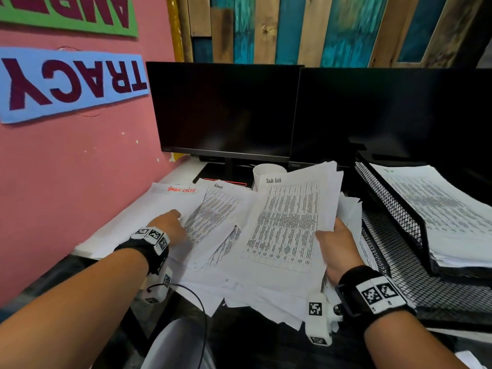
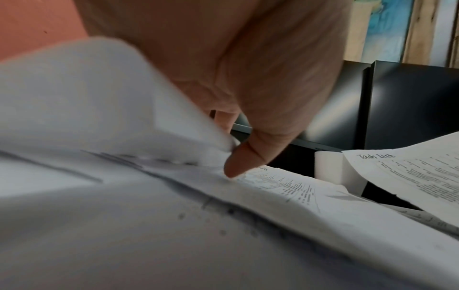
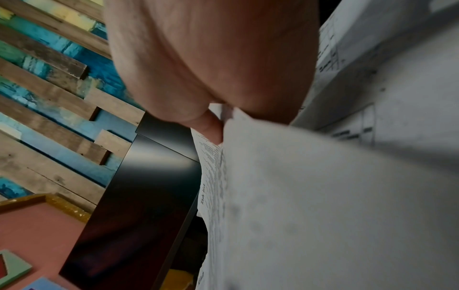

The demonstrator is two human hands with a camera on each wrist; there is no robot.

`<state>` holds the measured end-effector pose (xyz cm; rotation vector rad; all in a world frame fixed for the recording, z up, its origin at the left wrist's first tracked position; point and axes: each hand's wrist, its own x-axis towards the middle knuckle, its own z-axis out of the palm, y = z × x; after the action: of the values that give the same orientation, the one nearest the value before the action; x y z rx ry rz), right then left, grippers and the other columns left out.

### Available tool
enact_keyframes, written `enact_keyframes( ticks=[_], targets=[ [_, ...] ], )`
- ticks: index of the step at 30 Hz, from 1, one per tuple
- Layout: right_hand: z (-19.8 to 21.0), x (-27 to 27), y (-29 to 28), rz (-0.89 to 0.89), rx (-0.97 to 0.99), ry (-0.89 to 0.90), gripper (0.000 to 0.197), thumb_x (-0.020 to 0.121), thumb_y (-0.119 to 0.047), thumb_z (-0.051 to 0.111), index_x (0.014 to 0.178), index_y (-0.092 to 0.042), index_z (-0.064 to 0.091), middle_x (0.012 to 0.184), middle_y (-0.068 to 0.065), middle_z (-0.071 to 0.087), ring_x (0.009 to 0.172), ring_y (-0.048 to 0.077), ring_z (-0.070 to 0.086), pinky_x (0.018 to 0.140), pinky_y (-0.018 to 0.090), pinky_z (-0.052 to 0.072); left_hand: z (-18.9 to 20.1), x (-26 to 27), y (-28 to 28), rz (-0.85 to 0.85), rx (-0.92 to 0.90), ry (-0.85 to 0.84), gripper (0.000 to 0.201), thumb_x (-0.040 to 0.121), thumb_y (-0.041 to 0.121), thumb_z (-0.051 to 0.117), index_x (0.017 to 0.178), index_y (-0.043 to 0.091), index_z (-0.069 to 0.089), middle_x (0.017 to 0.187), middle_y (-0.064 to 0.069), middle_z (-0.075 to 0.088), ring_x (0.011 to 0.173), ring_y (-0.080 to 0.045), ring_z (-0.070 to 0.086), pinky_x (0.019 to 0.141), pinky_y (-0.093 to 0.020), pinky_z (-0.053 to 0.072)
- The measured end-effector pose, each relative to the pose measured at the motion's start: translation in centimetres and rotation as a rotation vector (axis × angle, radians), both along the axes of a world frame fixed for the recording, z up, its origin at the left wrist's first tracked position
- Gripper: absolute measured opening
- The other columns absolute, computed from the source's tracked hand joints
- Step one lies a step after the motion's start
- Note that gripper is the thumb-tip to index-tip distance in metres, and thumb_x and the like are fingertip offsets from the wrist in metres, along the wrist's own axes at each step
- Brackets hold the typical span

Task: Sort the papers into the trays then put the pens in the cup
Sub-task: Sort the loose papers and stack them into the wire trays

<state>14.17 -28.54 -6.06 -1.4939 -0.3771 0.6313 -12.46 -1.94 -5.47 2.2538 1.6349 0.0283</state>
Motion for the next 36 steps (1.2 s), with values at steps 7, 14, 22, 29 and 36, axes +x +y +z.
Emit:
enact_keyframes(
  ticks=[7,14,22,29,36],
  targets=[
    [0.1,0.3,-0.4,-0.002,0.017,0.040,0.044,0.097,0.008,0.049,0.124,-0.018,0.071,0.113,0.008,0.080,0.104,0.033,0.076,0.090,0.053,0.062,2.9,-0.4,0.1,0.050,0.103,-0.223,0.053,0.093,0.008,0.046,0.138,0.027,0.066,0.138,-0.007,0.067,0.115,-0.033,0.067,0.098,-0.039,0.056],
    [0.6,-0.9,-0.1,0.012,0.015,0.101,0.042,0.103,0.005,0.043,0.131,-0.014,0.068,0.120,0.011,0.076,0.108,0.035,0.073,0.088,0.051,0.061,6.9,5.0,-9.9,-0.349,0.054,-0.462,0.039,0.106,0.017,0.038,0.121,0.040,0.066,0.108,-0.001,0.074,0.051,-0.008,0.062,0.049,-0.025,0.051],
    [2.6,-1.5,-0.9,0.019,0.125,0.134,0.027,0.109,-0.019,0.050,0.130,-0.013,0.065,0.117,0.012,0.078,0.106,0.034,0.075,0.091,0.048,0.061,5.0,11.0,-16.9,-0.701,-0.207,-0.448,0.046,0.109,0.013,0.039,0.143,0.033,0.062,0.145,-0.011,0.062,0.099,-0.027,0.067,0.061,-0.001,0.042],
    [1.1,-0.3,-1.6,-0.040,0.074,-0.021,0.037,0.085,0.002,0.060,0.117,-0.012,0.073,0.108,0.011,0.081,0.100,0.037,0.077,0.093,0.060,0.059,3.6,11.8,-17.2,-0.816,-0.453,-0.569,0.043,0.097,0.019,0.068,0.138,0.033,0.065,0.152,0.016,0.052,0.139,0.001,0.043,0.118,-0.022,0.029],
    [0.9,0.4,-1.6,-0.105,0.033,-0.001,0.036,0.095,0.007,0.053,0.119,-0.013,0.070,0.115,0.013,0.077,0.103,0.038,0.074,0.097,0.058,0.056,2.6,7.6,-7.5,-0.287,-0.164,-0.470,0.029,0.093,0.019,0.068,0.120,0.028,0.073,0.128,0.006,0.070,0.120,-0.018,0.065,0.096,-0.029,0.053]
  ],
)
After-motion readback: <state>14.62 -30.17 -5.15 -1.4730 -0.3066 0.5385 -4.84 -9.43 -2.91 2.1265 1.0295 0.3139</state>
